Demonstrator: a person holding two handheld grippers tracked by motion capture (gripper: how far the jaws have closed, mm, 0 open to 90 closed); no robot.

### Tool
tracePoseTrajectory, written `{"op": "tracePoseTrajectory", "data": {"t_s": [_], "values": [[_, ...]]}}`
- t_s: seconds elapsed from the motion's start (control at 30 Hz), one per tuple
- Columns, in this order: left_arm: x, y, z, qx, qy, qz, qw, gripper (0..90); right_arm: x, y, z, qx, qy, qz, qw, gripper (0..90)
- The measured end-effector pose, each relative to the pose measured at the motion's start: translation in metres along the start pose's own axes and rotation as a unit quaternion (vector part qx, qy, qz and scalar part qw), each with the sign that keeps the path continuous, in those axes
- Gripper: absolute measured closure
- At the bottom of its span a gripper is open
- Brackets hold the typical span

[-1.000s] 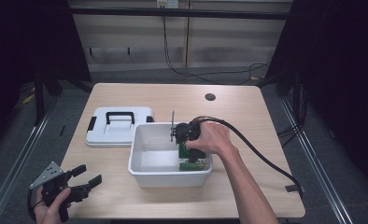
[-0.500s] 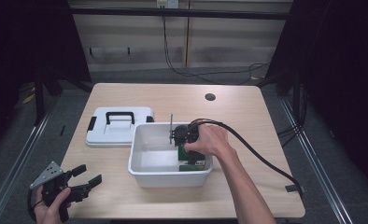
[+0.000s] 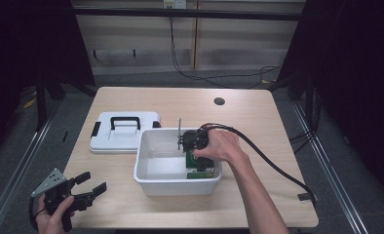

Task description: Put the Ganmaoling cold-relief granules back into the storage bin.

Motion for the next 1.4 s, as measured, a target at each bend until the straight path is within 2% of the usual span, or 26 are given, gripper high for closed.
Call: {"op": "tracePoseTrajectory", "data": {"t_s": [0.13, 0.27, 0.4, 0.6, 0.73, 0.77, 0.8, 0.83, 0.87, 1.0, 1.03, 1.17, 1.27, 1.3, 1.4], "values": [[0.000, 0.001, 0.000, 0.001, 0.001, -0.001, 1.0000, 16.0, 0.000, 0.004, 0.001, 0.004, -0.006, 0.003, 1.0000, 12.6], [0.001, 0.001, 0.000, 0.001, 0.000, -0.001, 1.0000, 16.1, -0.001, 0.008, 0.002, 0.006, -0.002, 0.011, 0.9999, 13.1], [0.001, 0.001, -0.001, 0.003, 0.000, 0.000, 1.0000, 16.1, -0.002, 0.015, 0.004, 0.018, -0.007, 0.015, 0.9997, 13.3], [0.000, 0.001, 0.000, 0.002, 0.002, -0.001, 1.0000, 16.1, -0.003, 0.031, 0.005, 0.062, -0.010, 0.018, 0.9978, 13.6], [0.000, 0.000, 0.000, 0.000, -0.001, -0.002, 1.0000, 16.1, -0.003, 0.037, 0.008, 0.074, -0.016, 0.020, 0.9969, 13.9], [0.000, 0.000, 0.000, 0.000, 0.002, -0.003, 1.0000, 16.1, -0.004, 0.042, 0.010, 0.101, -0.024, 0.017, 0.9945, 14.0], [0.000, 0.000, 0.000, 0.000, 0.002, -0.003, 1.0000, 16.1, -0.004, 0.042, 0.010, 0.101, -0.024, 0.017, 0.9945, 14.0], [0.000, 0.000, 0.000, 0.000, 0.002, -0.003, 1.0000, 16.1, -0.005, 0.045, 0.011, 0.125, -0.031, 0.017, 0.9915, 14.0], [0.000, 0.000, 0.000, 0.000, 0.002, -0.003, 1.0000, 16.1, -0.005, 0.045, 0.011, 0.125, -0.031, 0.017, 0.9915, 14.0], [0.000, 0.000, 0.000, -0.001, 0.000, -0.003, 1.0000, 16.1, -0.007, 0.048, 0.013, 0.151, -0.042, 0.015, 0.9875, 14.1], [0.000, 0.000, 0.000, -0.001, 0.000, -0.003, 1.0000, 16.1, -0.007, 0.049, 0.014, 0.156, -0.037, 0.016, 0.9869, 14.1], [0.000, 0.000, 0.001, -0.001, 0.002, -0.004, 1.0000, 16.1, -0.009, 0.055, 0.015, 0.189, -0.046, 0.020, 0.9808, 14.2], [0.000, 0.000, 0.001, 0.000, 0.002, -0.004, 1.0000, 16.0, -0.009, 0.061, 0.017, 0.215, -0.061, 0.021, 0.9744, 14.4], [0.000, 0.000, 0.001, 0.000, 0.002, -0.003, 1.0000, 16.1, -0.011, 0.063, 0.020, 0.231, -0.064, 0.019, 0.9706, 14.3], [0.000, 0.000, 0.000, -0.001, 0.000, -0.003, 1.0000, 16.1, -0.011, 0.064, 0.022, 0.236, -0.071, 0.026, 0.9687, 14.6]]}}
Point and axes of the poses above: each handheld gripper's, and its own axes: y roughly backward along the jaws, z roughly out of its underside, x roughly to its right, the point moved 7 cm from there along -y, roughly forward along the jaws, and after that the axes turned 1 degree about -z, right-handed, at the moved point
